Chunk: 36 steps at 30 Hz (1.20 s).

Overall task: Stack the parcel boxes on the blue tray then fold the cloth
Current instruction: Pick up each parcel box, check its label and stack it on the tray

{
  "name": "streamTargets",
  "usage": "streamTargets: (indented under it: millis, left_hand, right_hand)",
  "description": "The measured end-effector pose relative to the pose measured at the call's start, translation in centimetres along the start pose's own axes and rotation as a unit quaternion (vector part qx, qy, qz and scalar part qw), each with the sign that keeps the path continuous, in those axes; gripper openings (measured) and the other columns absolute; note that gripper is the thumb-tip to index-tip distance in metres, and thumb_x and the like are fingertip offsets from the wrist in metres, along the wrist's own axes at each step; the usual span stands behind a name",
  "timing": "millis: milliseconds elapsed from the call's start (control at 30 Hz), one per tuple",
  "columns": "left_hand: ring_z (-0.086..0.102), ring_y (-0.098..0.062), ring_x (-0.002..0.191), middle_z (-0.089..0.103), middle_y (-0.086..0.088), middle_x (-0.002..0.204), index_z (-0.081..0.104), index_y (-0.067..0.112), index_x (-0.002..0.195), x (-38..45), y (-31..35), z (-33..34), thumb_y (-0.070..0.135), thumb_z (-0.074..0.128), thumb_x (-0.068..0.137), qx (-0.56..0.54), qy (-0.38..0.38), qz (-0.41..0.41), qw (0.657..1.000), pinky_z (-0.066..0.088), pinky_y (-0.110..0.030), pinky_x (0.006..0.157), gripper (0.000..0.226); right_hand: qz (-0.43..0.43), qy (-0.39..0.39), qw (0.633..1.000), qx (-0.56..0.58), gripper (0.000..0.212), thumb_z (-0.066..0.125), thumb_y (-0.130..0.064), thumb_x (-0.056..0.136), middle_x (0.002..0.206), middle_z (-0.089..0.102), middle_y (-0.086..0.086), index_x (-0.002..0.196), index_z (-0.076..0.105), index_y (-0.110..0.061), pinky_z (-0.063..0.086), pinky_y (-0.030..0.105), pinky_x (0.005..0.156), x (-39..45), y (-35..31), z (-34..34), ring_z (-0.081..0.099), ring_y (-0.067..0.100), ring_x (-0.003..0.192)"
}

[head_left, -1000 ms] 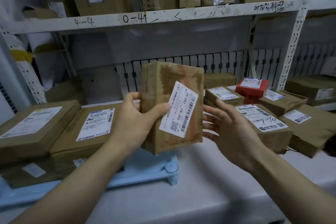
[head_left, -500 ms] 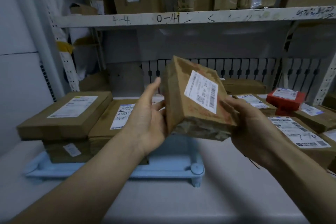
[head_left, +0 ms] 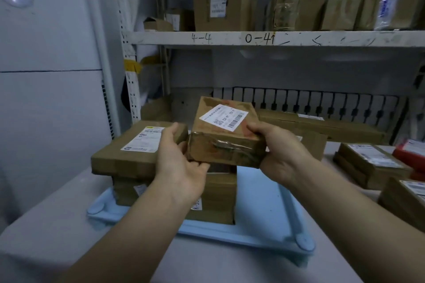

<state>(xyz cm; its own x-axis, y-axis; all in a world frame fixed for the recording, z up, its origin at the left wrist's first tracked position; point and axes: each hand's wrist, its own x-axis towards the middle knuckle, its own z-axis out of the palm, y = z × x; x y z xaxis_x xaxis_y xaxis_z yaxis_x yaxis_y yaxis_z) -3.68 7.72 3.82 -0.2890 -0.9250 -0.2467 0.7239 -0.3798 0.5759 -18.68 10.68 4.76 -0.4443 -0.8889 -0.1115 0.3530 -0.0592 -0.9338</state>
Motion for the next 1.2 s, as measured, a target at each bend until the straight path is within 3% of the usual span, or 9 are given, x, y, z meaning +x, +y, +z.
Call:
streamTargets:
  millis: [100, 167, 233, 433, 600, 700, 833, 1067, 1200]
  left_hand:
    - [0.073, -0.019, 0.083, 0.076, -0.01, 0.095, 0.068, 0.01, 0.105, -0.9, 0.7, -0.7, 0.031, 0.056, 0.094, 0.114, -0.001, 0.052, 0.992, 0.058, -0.027, 0.077, 0.027]
    - [0.072, -0.011, 0.059, 0.077, -0.005, 0.08, 0.072, 0.011, 0.099, -1.1, 0.6, -1.3, 0.029, 0.053, 0.096, 0.17, -0.032, 0.069, 0.982, 0.05, -0.016, 0.043, 0.026]
    - [0.07, -0.007, 0.054, 0.077, -0.003, 0.075, 0.072, 0.013, 0.101, -1.0, 0.6, -1.8, 0.03, 0.053, 0.096, 0.215, -0.053, 0.081, 0.972, 0.045, -0.014, 0.036, 0.026]
    - [0.072, -0.012, 0.088, 0.077, 0.001, 0.096, 0.072, 0.022, 0.105, 0.4, 0.8, -2.9, 0.037, 0.055, 0.094, 0.277, -0.076, 0.105, 0.952, 0.049, -0.027, 0.069, 0.025]
    - [0.061, -0.018, 0.119, 0.066, 0.004, 0.126, 0.061, 0.033, 0.127, 0.7, -0.8, -3.1, 0.046, 0.061, 0.085, 0.315, -0.05, 0.163, 0.934, 0.048, -0.043, 0.097, 0.044]
    - [0.026, -0.011, 0.143, 0.025, 0.013, 0.154, 0.037, 0.03, 0.146, -0.5, -2.6, -2.6, 0.038, 0.064, 0.088, 0.442, 0.024, 0.339, 0.83, 0.023, -0.034, 0.117, 0.065]
    - [0.026, 0.002, 0.137, 0.027, 0.01, 0.141, 0.048, 0.025, 0.129, -1.5, -5.9, -1.9, 0.029, 0.06, 0.084, 0.489, -0.084, 0.524, 0.692, 0.019, -0.007, 0.109, 0.046]
    - [0.032, 0.016, 0.121, 0.037, 0.017, 0.125, 0.049, 0.03, 0.119, 1.2, -14.2, 2.7, 0.022, 0.065, 0.089, 0.588, -0.215, 0.355, 0.694, 0.023, 0.003, 0.093, 0.035]
    - [0.036, -0.015, 0.131, 0.034, 0.01, 0.133, 0.043, 0.021, 0.134, 6.2, -18.5, 7.2, 0.027, 0.058, 0.091, 0.618, -0.185, 0.206, 0.736, 0.034, -0.031, 0.109, 0.046]
  right_hand:
    - [0.01, 0.019, 1.0, -0.019, 0.011, 0.061, -0.015, 0.096, 0.082, 0.078, 0.01, 0.104, 0.064, -0.007, 0.059, 0.049, 0.086, 1.1, 0.8, 1.2, 0.076, 0.026, 0.083]
    - [0.023, 0.025, 0.999, -0.035, 0.013, 0.061, -0.017, 0.096, 0.083, 0.078, 0.01, 0.105, 0.064, -0.008, 0.06, 0.047, 0.085, 1.6, 1.5, 1.8, 0.076, 0.025, 0.082]
    - [0.028, 0.022, 0.998, -0.044, 0.016, 0.062, -0.019, 0.096, 0.086, 0.078, 0.008, 0.107, 0.065, -0.009, 0.06, 0.042, 0.083, 1.8, 1.8, 2.3, 0.076, 0.023, 0.083]
    - [0.027, 0.017, 0.992, -0.121, 0.012, 0.064, -0.024, 0.091, 0.095, 0.069, -0.001, 0.1, 0.067, -0.015, 0.041, 0.03, 0.08, 0.9, 2.1, 2.3, 0.057, 0.015, 0.097]
    - [0.037, 0.051, 0.99, -0.127, 0.049, 0.058, -0.048, 0.093, 0.135, 0.055, 0.003, 0.133, 0.057, -0.019, 0.041, 0.037, 0.096, 2.1, 3.1, -0.8, 0.049, 0.025, 0.122]
    - [0.03, 0.087, 0.99, -0.107, 0.045, 0.055, -0.044, 0.096, 0.126, 0.057, 0.005, 0.13, 0.057, -0.014, 0.043, 0.037, 0.091, 2.8, 3.5, -4.0, 0.054, 0.023, 0.11]
    - [0.008, 0.161, 0.984, -0.078, 0.024, 0.057, -0.033, 0.095, 0.093, 0.055, 0.004, 0.104, 0.064, -0.012, 0.045, 0.034, 0.077, 3.4, 3.5, -8.5, 0.049, 0.02, 0.082]
    - [0.017, 0.24, 0.968, -0.071, 0.037, 0.055, -0.03, 0.096, 0.104, 0.06, 0.013, 0.124, 0.062, -0.008, 0.048, 0.037, 0.084, 4.1, 3.2, -17.6, 0.049, 0.023, 0.088]
    - [0.052, 0.262, 0.96, -0.088, 0.046, 0.057, -0.033, 0.097, 0.135, 0.054, 0.015, 0.137, 0.053, -0.011, 0.044, 0.043, 0.106, 5.0, 2.9, -21.1, 0.052, 0.028, 0.117]
